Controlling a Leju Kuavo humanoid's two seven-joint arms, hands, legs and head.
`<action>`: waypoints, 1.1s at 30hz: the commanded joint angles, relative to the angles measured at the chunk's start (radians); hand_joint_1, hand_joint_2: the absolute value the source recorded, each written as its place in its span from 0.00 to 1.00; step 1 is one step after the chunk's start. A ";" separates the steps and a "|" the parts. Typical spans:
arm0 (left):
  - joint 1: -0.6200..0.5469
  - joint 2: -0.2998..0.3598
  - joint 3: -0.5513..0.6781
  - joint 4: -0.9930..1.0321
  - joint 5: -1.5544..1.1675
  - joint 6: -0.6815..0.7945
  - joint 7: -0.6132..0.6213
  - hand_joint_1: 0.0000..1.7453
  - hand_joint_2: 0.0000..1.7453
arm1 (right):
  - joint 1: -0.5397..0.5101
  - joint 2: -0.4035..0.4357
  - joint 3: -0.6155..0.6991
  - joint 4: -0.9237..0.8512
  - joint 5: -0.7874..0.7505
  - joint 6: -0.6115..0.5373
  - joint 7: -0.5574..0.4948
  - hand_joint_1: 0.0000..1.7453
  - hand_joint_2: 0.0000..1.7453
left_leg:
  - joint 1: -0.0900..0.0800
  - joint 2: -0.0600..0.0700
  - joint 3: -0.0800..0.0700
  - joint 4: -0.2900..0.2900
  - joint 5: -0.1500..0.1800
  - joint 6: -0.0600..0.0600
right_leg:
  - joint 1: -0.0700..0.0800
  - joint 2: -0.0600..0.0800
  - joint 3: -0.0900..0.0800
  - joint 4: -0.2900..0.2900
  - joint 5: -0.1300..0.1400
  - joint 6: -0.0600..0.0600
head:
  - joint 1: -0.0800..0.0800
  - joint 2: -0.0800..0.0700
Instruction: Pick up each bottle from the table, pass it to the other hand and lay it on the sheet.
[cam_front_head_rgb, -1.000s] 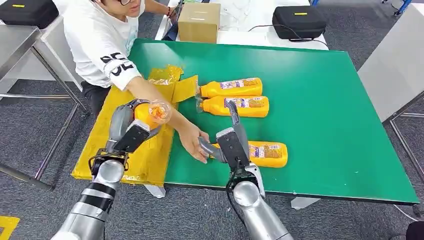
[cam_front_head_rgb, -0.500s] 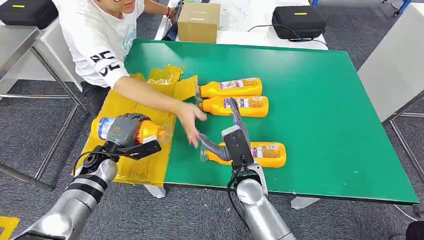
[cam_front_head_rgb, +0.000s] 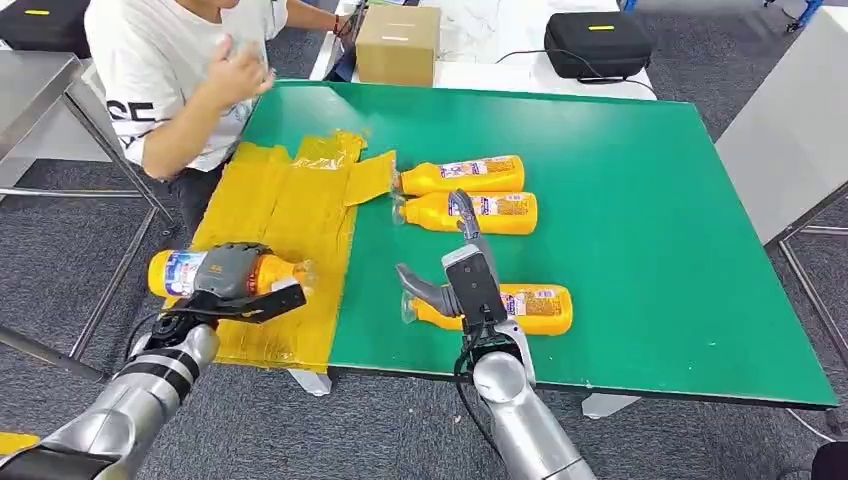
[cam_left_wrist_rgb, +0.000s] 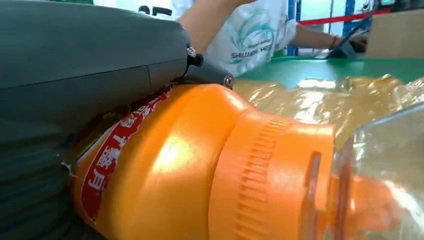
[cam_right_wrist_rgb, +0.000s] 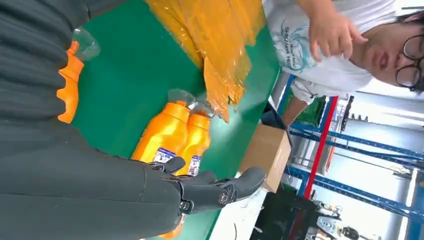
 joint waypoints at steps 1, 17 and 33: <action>-0.058 0.011 -0.064 0.162 -0.087 -0.022 0.051 1.00 1.00 | -0.072 -0.006 0.036 0.096 -0.006 0.016 -0.001 0.00 1.00 | 0.001 0.001 0.006 0.000 -0.002 -0.001 | 0.001 0.001 0.005 0.000 -0.002 -0.002 | 0.000 0.000; -0.094 0.010 -0.124 0.231 -0.159 -0.197 0.058 0.00 1.00 | -0.108 -0.002 0.050 0.150 -0.012 0.045 -0.002 0.00 1.00 | 0.000 0.002 0.014 -0.002 -0.001 -0.001 | 0.000 0.003 0.013 -0.001 0.000 -0.002 | 0.000 0.000; -0.066 0.011 -0.077 0.196 -0.074 -0.221 -0.109 0.00 1.00 | -0.130 -0.008 0.051 0.191 -0.015 0.056 -0.009 0.00 1.00 | 0.000 0.001 0.015 -0.002 -0.001 -0.001 | 0.000 0.003 0.015 -0.001 0.000 -0.001 | 0.000 0.000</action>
